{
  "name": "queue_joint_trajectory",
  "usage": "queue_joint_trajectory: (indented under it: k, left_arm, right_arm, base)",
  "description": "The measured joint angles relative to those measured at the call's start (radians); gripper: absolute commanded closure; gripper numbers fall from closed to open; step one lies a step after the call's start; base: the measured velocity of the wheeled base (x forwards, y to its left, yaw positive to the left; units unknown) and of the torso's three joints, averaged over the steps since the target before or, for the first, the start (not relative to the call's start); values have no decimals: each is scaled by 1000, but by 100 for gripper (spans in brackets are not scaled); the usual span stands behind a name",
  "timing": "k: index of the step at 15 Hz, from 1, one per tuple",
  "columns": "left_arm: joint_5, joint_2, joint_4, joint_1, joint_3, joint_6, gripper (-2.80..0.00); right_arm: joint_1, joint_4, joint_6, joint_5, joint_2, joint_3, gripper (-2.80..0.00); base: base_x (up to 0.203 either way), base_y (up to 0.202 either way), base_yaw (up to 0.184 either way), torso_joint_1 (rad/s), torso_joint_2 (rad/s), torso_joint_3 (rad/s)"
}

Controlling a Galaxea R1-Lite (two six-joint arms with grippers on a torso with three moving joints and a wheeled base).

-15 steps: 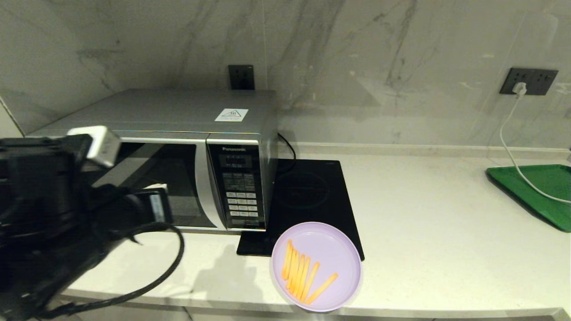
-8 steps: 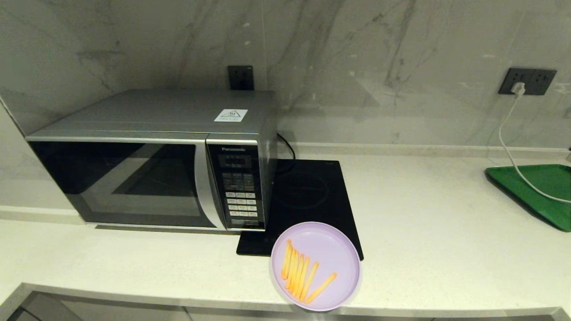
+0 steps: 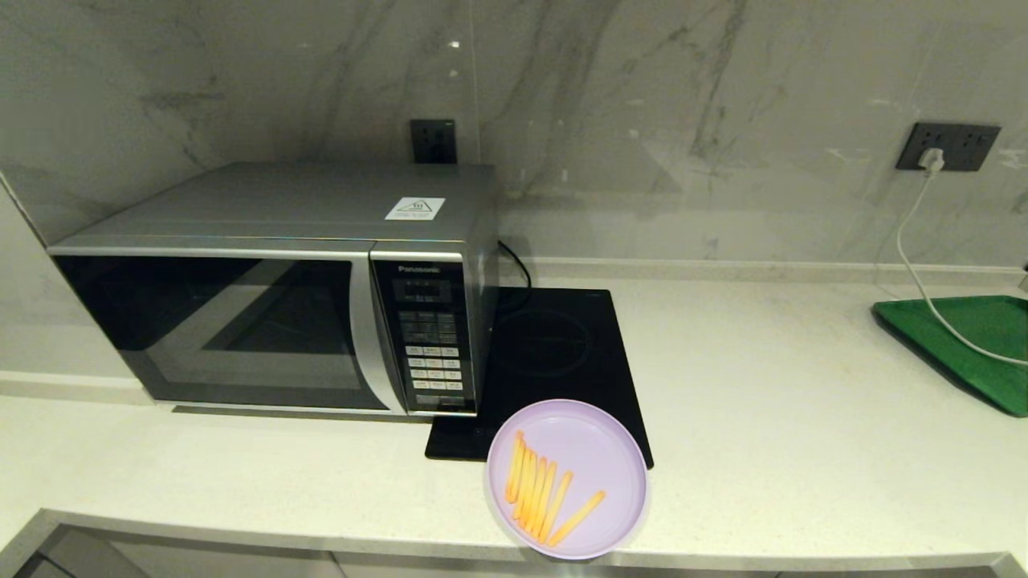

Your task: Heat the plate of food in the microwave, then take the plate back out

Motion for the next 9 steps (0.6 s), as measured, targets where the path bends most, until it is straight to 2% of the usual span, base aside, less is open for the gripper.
queue_joint_trajectory:
  k: [2, 5, 7, 9]
  left_arm:
    - [-46, -58, -1, 25, 57, 10, 0]
    - [-166, -181, -17, 42, 210, 38, 0]
    - [-209, -229, -105, 45, 367, 34, 0]
    - [-219, -255, -289, 47, 596, 30, 0]
  right_arm:
    - [-1, 0, 0, 0, 0, 0, 0]
    - [0, 0, 0, 0, 0, 0, 0]
    - [-1, 0, 0, -1, 0, 0, 0]
    - [0, 0, 0, 0, 0, 0, 0]
  base:
    - [0, 0, 0, 0, 0, 0]
    - [0, 0, 0, 0, 0, 0]
    - [0, 0, 0, 0, 0, 0]
    - [0, 0, 0, 0, 0, 0]
